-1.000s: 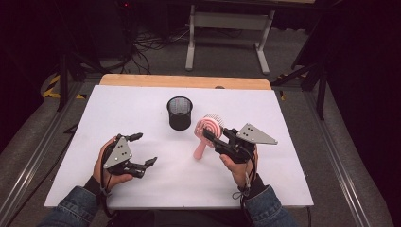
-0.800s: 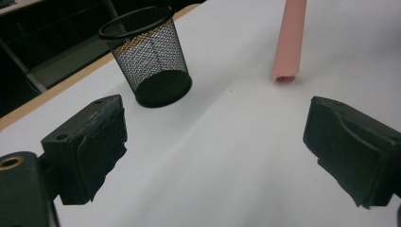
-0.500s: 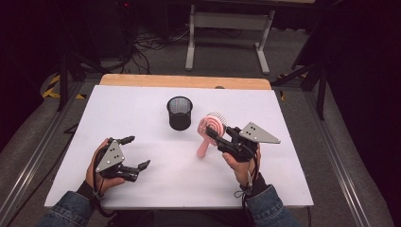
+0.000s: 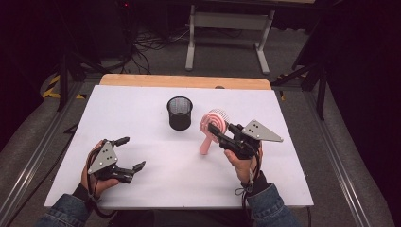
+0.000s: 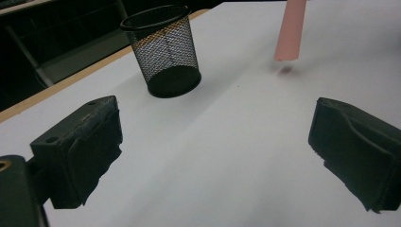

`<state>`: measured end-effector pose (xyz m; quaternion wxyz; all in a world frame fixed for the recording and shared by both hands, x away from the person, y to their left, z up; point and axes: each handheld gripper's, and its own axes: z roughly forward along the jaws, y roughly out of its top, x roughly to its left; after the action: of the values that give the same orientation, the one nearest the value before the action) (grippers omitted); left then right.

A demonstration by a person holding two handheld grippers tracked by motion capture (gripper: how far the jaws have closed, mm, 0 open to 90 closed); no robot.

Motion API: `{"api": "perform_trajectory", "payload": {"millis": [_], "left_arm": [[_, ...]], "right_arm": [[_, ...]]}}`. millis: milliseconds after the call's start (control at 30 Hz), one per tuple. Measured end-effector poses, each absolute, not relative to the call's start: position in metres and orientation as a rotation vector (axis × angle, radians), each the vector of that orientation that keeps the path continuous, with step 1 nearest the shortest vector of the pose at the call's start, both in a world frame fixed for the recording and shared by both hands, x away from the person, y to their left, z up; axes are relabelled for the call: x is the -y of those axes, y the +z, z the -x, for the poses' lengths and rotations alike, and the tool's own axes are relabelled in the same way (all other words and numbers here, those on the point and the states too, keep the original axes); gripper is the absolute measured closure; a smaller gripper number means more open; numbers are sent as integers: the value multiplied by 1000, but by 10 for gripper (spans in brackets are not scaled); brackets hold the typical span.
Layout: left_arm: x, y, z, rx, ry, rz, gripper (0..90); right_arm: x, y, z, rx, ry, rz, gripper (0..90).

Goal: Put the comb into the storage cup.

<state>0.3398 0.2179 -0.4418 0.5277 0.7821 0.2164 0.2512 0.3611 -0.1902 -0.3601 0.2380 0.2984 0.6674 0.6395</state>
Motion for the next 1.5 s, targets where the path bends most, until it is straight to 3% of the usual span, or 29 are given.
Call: {"api": "perform_trajectory", "payload": {"millis": [1500], "left_arm": [[-221, -447, -342, -512, 579, -1887, 53]], "right_arm": [[195, -326, -385, -1724, 1751, -764, 633]]}}
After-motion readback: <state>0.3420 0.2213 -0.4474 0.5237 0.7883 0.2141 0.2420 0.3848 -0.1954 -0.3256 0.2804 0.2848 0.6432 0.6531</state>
